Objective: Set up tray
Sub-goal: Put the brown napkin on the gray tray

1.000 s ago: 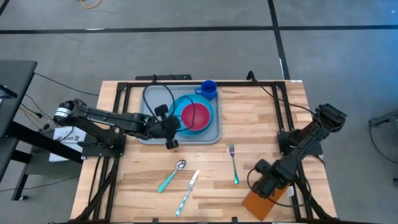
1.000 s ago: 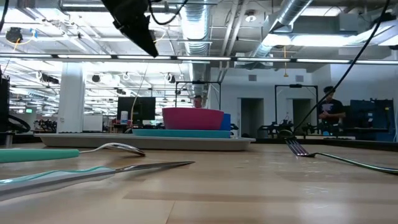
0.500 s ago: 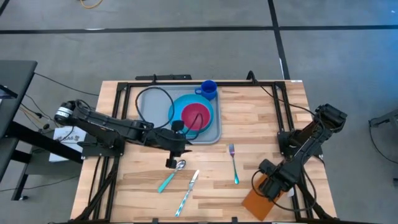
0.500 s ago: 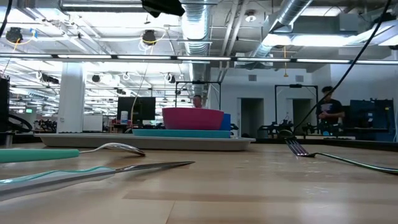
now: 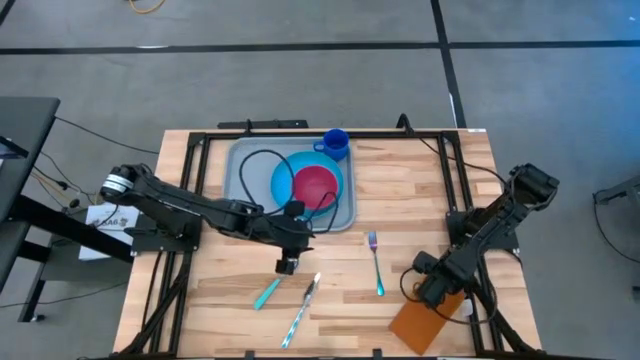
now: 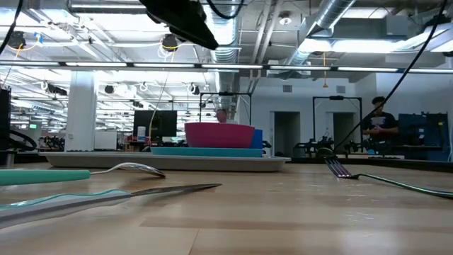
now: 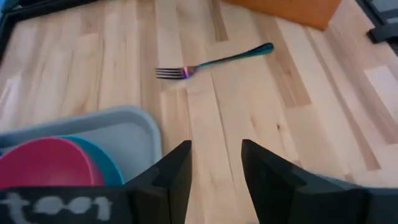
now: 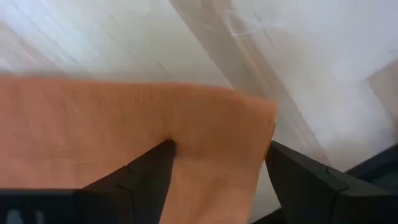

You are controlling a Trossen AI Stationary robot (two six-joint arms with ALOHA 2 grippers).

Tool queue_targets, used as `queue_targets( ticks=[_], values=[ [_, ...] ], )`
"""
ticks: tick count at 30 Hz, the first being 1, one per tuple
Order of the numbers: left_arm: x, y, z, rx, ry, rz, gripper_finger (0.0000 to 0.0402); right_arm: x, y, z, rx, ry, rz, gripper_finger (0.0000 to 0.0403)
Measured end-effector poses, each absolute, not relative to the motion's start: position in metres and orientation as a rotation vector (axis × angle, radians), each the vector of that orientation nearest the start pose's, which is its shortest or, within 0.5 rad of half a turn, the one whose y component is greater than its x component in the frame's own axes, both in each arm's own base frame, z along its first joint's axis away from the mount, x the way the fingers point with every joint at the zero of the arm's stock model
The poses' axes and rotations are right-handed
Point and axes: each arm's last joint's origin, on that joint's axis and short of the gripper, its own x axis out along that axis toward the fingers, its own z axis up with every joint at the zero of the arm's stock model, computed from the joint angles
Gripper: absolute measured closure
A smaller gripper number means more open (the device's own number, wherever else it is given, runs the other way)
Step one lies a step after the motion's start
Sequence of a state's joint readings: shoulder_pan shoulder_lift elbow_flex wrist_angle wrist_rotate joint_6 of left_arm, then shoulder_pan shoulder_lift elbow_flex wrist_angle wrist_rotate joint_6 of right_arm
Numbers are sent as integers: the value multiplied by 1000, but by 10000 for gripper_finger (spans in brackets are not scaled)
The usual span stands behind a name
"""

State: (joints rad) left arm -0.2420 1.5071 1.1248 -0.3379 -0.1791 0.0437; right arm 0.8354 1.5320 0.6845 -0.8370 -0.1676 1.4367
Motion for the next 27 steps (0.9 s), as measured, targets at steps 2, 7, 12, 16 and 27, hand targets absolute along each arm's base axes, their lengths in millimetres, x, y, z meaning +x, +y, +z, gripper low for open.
queue_targets(
  ticks=[2,7,12,16,27],
  values=[
    [318,-73,264,192,725,-86,271,134,153,126,471,1720,-495,152],
    [321,-75,258,181,745,-90,271,139,155,126,550,1672,-406,158],
    [320,-76,256,106,762,-64,271,142,156,128,639,1611,-446,198],
    [320,-78,256,-6,768,-88,271,144,157,127,702,1555,-539,262],
    [328,-85,266,-181,655,-195,271,163,166,140,633,1268,-486,386]
  ],
)
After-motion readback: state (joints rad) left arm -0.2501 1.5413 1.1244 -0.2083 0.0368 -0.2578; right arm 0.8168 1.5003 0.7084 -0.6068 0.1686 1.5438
